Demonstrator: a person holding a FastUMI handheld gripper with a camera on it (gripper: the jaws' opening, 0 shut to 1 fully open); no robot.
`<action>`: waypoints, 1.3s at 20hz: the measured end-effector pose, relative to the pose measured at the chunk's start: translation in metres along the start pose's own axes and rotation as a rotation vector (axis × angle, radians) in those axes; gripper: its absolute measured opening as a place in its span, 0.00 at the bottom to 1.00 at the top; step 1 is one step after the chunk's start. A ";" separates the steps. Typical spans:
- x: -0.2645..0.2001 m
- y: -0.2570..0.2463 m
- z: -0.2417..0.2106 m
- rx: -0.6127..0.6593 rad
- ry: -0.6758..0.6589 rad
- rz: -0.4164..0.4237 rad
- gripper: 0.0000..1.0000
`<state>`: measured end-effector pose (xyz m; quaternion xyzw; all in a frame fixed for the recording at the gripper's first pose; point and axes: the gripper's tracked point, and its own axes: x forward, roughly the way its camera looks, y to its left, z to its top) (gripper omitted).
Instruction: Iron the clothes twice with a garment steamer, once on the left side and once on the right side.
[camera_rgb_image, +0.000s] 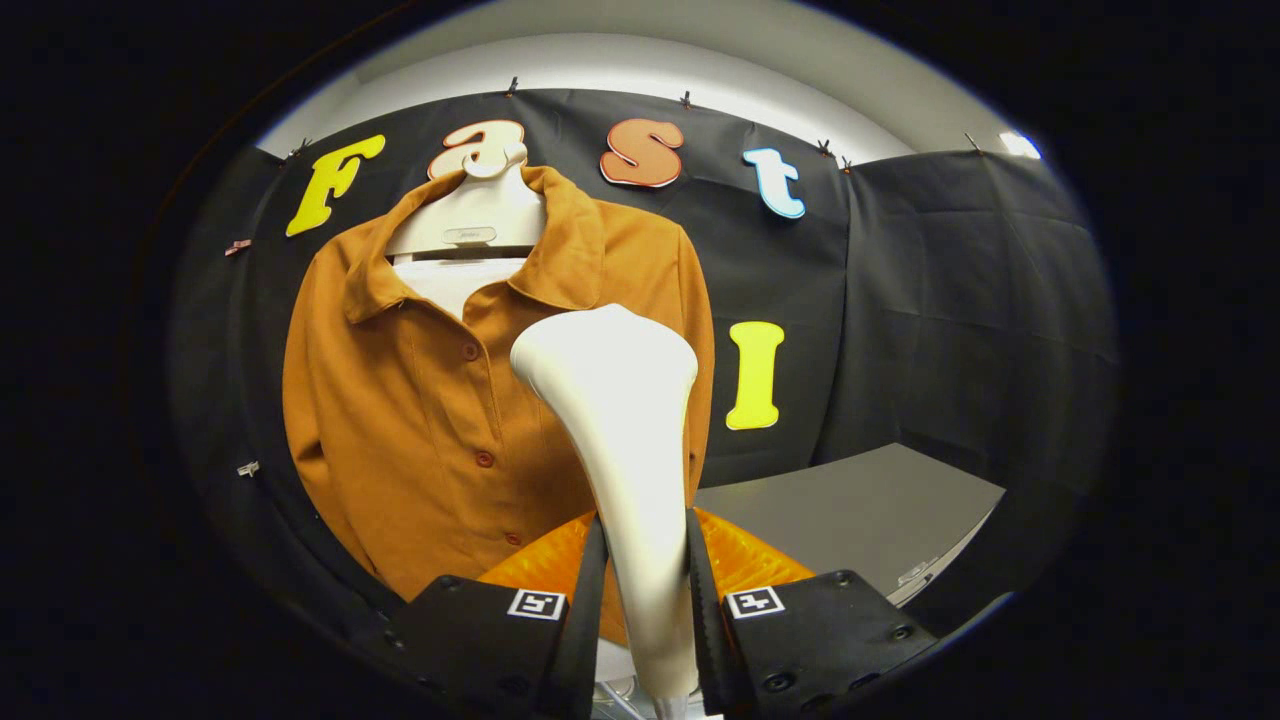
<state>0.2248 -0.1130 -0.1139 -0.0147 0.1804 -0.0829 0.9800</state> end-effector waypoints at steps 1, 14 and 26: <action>0.004 0.003 -0.003 0.001 0.009 -0.002 0.44; 0.045 0.016 -0.036 -0.015 0.099 -0.022 0.44; 0.053 0.018 -0.080 -0.025 0.201 -0.027 0.44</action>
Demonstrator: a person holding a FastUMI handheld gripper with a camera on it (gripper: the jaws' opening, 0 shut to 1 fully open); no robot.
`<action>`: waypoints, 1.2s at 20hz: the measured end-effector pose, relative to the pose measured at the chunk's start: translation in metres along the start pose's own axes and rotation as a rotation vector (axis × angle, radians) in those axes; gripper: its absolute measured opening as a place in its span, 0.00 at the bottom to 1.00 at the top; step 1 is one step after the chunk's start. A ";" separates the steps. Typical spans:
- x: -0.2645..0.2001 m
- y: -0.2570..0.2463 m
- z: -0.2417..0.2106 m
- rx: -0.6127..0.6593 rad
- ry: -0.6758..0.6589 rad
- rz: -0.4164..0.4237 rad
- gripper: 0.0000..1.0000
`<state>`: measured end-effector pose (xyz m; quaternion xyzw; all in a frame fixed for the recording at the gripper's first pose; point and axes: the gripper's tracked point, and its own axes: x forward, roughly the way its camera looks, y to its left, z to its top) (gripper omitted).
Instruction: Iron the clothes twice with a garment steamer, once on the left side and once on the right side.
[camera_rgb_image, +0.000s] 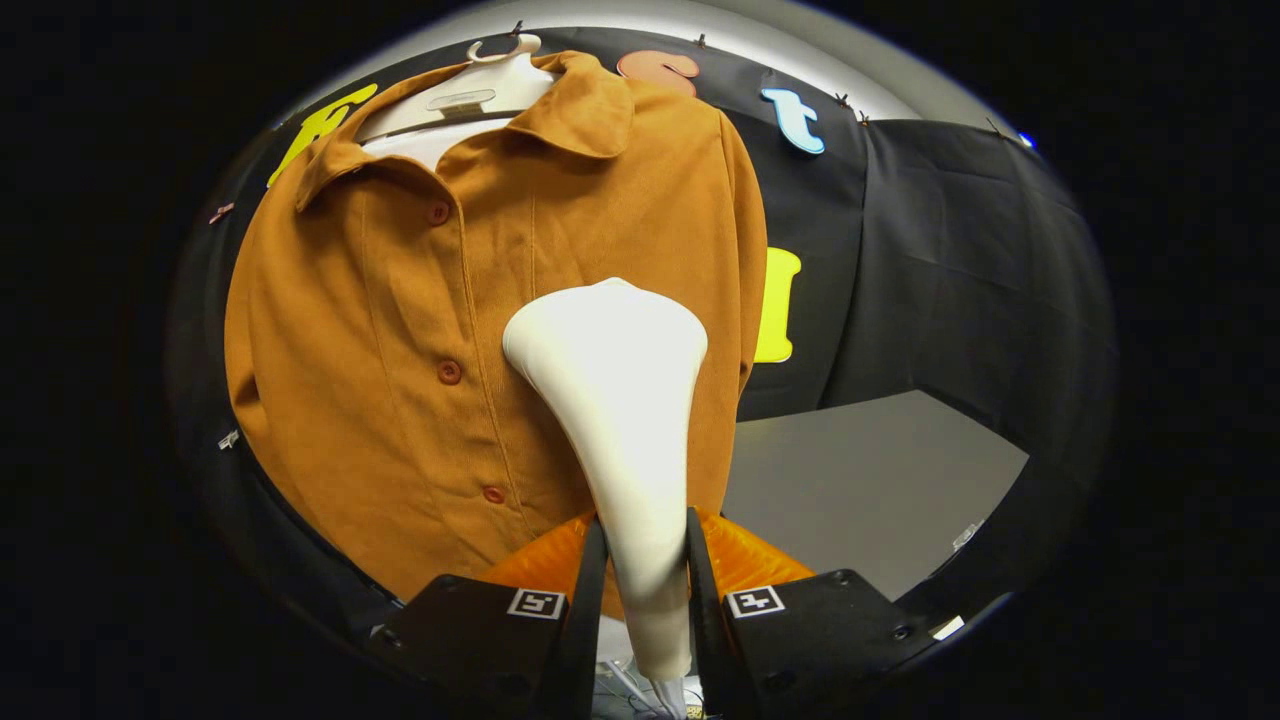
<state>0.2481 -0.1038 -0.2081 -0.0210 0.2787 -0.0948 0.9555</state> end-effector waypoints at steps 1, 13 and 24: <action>0.001 0.000 -0.003 0.000 0.010 0.001 0.44; 0.013 0.001 -0.053 0.009 0.131 0.014 0.44; 0.010 -0.007 -0.085 0.032 0.207 0.027 0.44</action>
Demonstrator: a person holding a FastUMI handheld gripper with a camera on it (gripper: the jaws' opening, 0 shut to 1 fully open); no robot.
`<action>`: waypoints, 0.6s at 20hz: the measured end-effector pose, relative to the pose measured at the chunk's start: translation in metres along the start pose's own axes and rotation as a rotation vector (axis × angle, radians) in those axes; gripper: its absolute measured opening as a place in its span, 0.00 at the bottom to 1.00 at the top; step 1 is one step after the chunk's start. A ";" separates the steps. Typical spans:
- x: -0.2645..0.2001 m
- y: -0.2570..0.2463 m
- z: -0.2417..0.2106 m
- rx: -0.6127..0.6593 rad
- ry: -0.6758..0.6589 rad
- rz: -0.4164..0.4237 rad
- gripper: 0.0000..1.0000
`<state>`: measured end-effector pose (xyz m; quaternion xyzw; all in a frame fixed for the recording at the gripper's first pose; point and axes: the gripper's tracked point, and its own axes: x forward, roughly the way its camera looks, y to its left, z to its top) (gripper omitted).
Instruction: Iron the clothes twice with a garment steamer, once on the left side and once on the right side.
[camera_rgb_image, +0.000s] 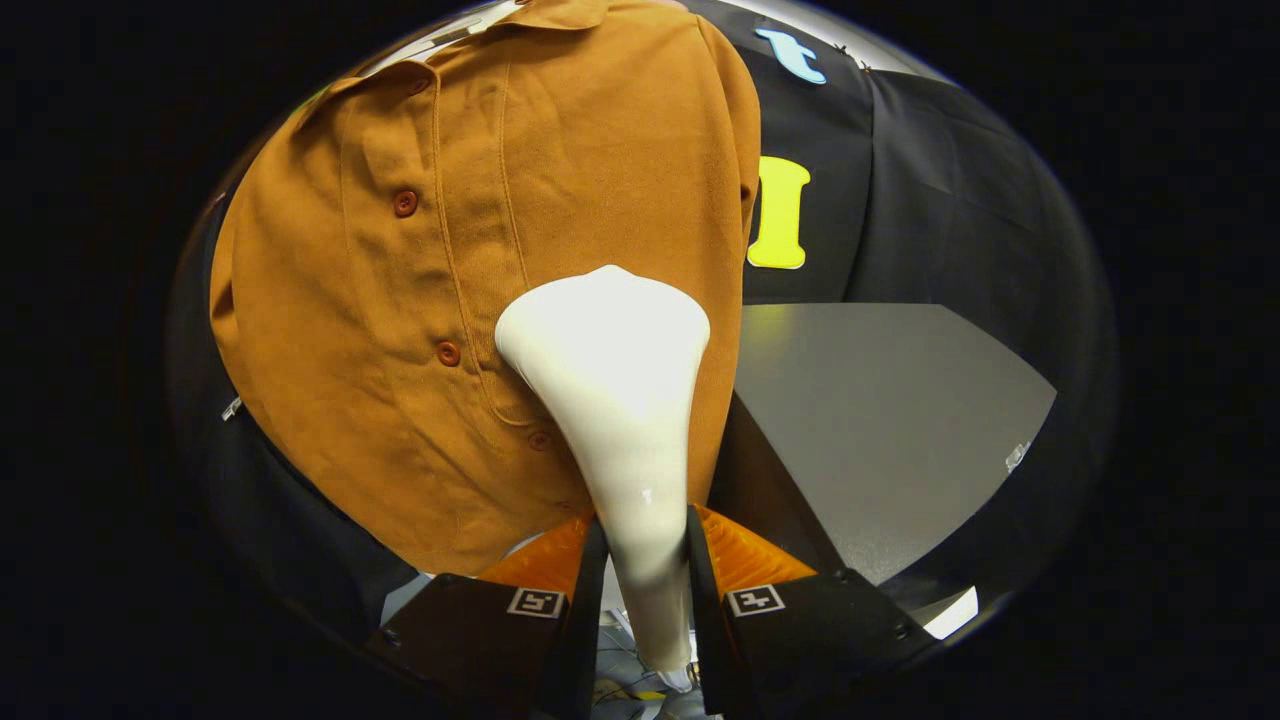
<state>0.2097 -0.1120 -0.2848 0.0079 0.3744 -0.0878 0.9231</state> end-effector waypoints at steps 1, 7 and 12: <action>-0.005 0.000 0.005 0.001 -0.010 -0.002 0.44; -0.056 0.008 0.059 -0.009 -0.166 -0.013 0.44; -0.090 0.055 0.098 -0.027 -0.277 0.063 0.44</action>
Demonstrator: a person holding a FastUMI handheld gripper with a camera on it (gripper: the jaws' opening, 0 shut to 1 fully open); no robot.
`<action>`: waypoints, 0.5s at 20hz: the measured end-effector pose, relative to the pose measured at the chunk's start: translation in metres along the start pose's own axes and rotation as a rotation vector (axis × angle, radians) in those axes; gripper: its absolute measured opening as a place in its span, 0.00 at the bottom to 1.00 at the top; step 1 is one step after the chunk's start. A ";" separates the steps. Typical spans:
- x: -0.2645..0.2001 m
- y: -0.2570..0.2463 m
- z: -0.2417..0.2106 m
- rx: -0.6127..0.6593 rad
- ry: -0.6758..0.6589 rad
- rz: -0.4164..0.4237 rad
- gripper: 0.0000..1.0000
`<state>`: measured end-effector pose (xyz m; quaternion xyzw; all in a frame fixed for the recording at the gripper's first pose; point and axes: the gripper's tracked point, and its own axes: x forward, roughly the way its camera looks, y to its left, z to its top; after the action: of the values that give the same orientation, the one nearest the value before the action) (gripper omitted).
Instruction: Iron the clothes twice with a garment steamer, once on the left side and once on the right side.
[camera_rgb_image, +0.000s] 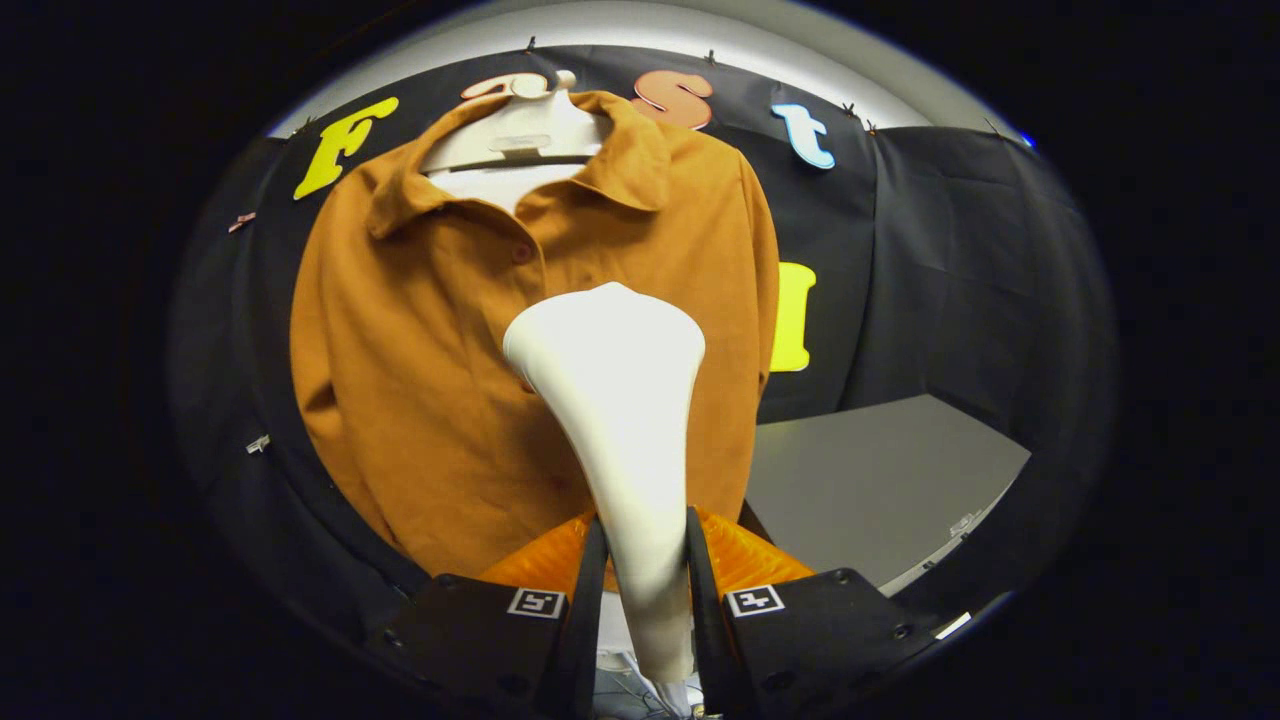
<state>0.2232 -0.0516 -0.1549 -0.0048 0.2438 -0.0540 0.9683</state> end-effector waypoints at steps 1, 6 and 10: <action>-0.004 0.014 0.006 -0.002 -0.016 0.021 0.44; -0.012 0.067 0.019 -0.020 -0.047 0.100 0.44; -0.012 0.096 0.023 -0.035 -0.053 0.114 0.44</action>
<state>0.2337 0.0451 -0.1323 -0.0094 0.2190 0.0058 0.9757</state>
